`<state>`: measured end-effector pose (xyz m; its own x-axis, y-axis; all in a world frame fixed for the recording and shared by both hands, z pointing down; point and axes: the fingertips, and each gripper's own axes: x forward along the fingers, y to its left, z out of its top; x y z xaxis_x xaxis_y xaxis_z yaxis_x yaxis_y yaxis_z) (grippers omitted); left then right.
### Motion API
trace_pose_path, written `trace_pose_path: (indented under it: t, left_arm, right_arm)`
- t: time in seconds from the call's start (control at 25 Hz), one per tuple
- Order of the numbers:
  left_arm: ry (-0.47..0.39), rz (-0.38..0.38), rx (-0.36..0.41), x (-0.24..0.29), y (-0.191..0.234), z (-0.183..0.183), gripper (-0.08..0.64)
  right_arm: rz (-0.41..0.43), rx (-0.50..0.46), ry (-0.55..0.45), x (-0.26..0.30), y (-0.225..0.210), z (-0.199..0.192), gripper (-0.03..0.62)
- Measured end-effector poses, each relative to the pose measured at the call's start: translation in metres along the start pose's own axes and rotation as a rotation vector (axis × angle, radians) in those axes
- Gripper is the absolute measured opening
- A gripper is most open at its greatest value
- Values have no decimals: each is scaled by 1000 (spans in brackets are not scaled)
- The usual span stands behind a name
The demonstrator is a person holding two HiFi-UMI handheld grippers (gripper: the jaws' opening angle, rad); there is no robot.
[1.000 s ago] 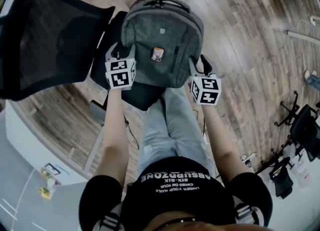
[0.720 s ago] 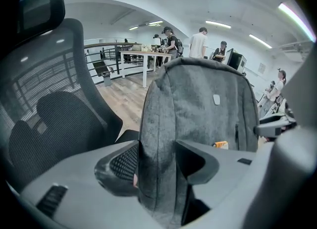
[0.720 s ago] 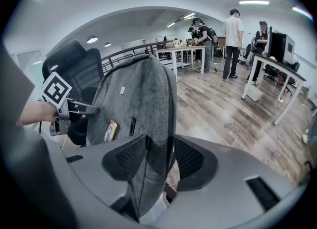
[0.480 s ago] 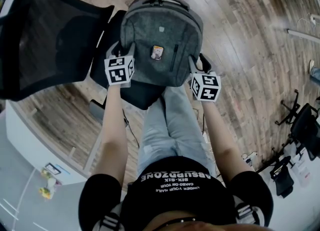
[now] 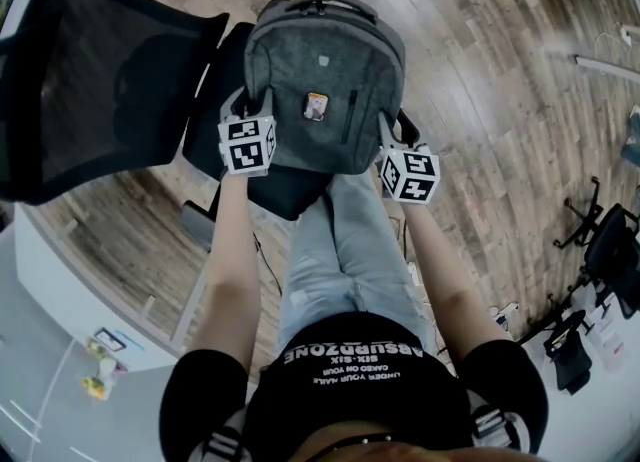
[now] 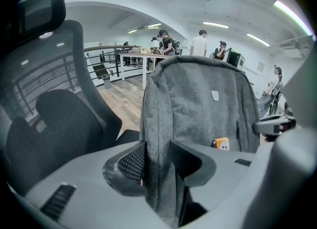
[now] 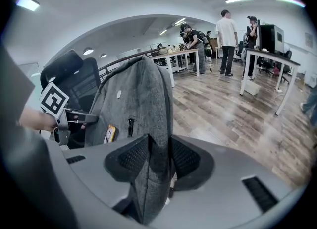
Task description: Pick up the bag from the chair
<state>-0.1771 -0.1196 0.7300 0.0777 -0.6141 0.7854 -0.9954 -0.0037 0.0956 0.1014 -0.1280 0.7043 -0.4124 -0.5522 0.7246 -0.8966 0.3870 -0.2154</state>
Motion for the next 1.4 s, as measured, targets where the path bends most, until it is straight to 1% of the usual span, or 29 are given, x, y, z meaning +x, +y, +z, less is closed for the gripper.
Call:
trace_pose_path:
  t: [0.24,0.44,0.56,0.8,0.96,1.08,1.24,1.4]
  left_arm:
    - [-4,-14,6,0,-1,-1,151]
    - [-13,-18,5,-2,-1,-4,130]
    - [13,-25,1,-4,-3,-7,120]
    - [38,-43,18,-10,-6,-9,101]
    - [96,-61,32,-22,-9,-10,97]
    - [116,-68,34,-32,-10,-13,94]
    - [132,-59,32,-47,-8,-19,92]
    - [144,-50,31,-55,-11,-21,92]
  right_arm:
    - [-5,-13,-1,1,1,-1,135]
    - [10,-17,19,1,1,-1,120]
    - [11,-27,21,-2,2,-2,112]
    - [10,5,53,-5,4,-4,98]
    - [15,13,74,-9,7,-5,91]
    - [29,12,84,-15,11,-6,87]
    - [49,1,92,-23,18,-8,84]
    - [49,4,96,-27,19,-7,84]
